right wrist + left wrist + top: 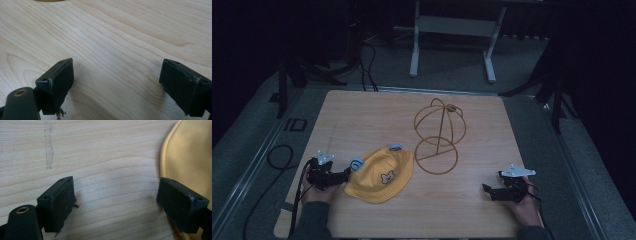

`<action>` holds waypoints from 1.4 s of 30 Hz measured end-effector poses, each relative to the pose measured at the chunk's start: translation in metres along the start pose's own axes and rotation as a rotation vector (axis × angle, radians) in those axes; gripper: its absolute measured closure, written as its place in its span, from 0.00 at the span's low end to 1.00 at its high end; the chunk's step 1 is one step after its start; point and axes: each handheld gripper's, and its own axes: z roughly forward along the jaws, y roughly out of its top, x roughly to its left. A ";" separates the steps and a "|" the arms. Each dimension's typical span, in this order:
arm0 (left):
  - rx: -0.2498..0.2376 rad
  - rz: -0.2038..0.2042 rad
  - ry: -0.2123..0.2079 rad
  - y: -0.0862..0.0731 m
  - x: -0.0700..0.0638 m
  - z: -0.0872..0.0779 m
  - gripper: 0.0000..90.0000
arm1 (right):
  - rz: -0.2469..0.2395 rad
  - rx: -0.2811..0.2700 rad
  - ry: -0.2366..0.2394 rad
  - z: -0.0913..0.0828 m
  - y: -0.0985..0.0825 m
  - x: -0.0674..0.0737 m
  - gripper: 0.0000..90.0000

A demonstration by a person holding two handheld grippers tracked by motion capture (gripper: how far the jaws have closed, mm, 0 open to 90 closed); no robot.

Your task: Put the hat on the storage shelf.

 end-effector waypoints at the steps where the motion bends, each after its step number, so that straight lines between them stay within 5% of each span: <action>1: 0.000 0.000 0.000 0.000 0.000 0.000 0.17 | 0.000 0.000 0.000 0.000 0.000 0.000 0.14; 14: -0.014 0.005 -0.008 -0.001 -0.001 -0.001 0.23 | 0.000 0.000 0.000 0.000 0.000 0.000 0.14; 21: 0.009 0.018 -0.019 0.003 -0.006 -0.006 0.46 | 0.000 0.000 0.000 0.000 0.000 0.000 0.14; 30: 0.037 0.033 -0.032 0.006 -0.007 -0.008 0.58 | 0.000 0.000 0.000 0.000 0.000 0.000 0.14; 37: 0.020 0.034 -0.068 0.010 -0.004 -0.021 0.59 | 0.001 0.000 0.000 0.000 0.000 0.000 0.14; 42: 0.017 0.072 -0.092 0.009 -0.001 -0.029 0.57 | 0.001 0.000 0.000 0.000 0.000 0.001 0.14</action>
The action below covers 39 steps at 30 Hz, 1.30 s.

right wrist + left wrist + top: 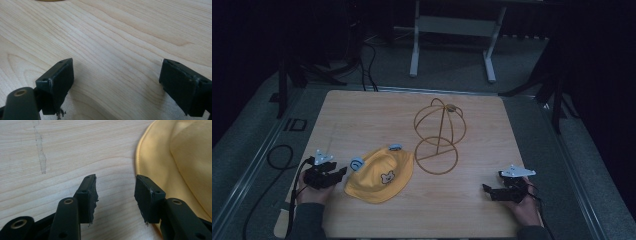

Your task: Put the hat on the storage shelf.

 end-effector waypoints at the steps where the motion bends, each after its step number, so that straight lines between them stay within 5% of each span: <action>1: -0.006 0.001 -0.007 0.000 0.001 -0.002 0.57 | 0.000 0.000 0.000 0.000 0.000 0.000 0.14; 13: 0.014 0.093 -0.110 0.022 0.006 -0.026 0.57 | 0.000 0.000 0.000 0.000 0.000 0.000 0.14; 39: 0.045 0.261 -0.201 0.083 -0.001 -0.059 0.57 | 0.000 0.000 0.000 0.000 0.000 0.000 0.14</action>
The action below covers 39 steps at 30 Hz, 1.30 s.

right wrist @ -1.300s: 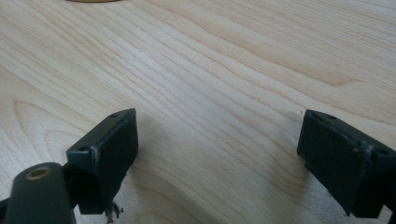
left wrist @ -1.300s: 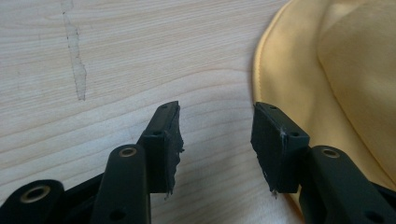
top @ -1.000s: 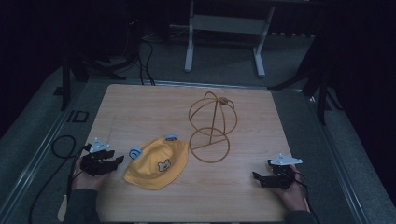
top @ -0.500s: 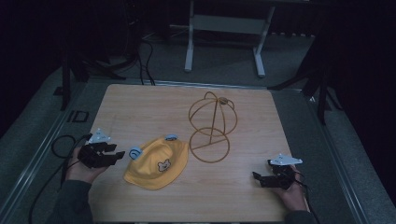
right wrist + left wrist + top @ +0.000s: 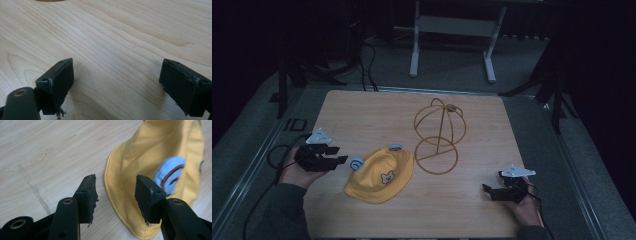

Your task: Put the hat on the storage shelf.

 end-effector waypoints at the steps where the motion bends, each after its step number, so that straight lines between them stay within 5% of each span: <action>1: 0.003 0.008 0.000 0.002 0.000 -0.002 0.57 | 0.000 0.000 0.000 0.000 0.000 0.000 0.14; 39: 0.181 0.216 -0.059 0.074 -0.025 -0.005 0.56 | -0.001 -0.001 0.000 0.000 0.000 0.000 0.14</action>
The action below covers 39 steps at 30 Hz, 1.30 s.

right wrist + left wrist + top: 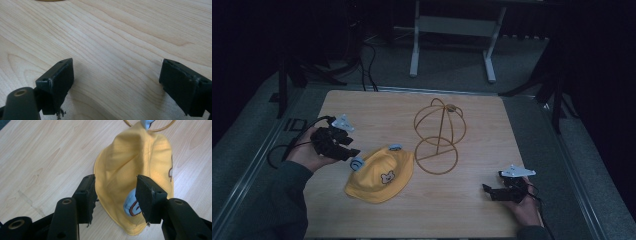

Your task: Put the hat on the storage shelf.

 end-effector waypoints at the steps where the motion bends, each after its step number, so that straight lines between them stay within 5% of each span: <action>1: 0.001 0.003 -0.001 0.002 0.000 -0.001 0.56 | 0.000 0.000 0.000 0.000 0.000 0.000 0.14; 21: 0.057 0.056 -0.038 0.031 -0.008 0.010 0.65 | 0.001 -0.001 0.000 0.000 0.000 0.000 0.14; 39: 0.159 0.118 -0.092 0.046 -0.016 0.033 0.66 | 0.001 -0.001 0.000 0.000 0.000 0.000 0.14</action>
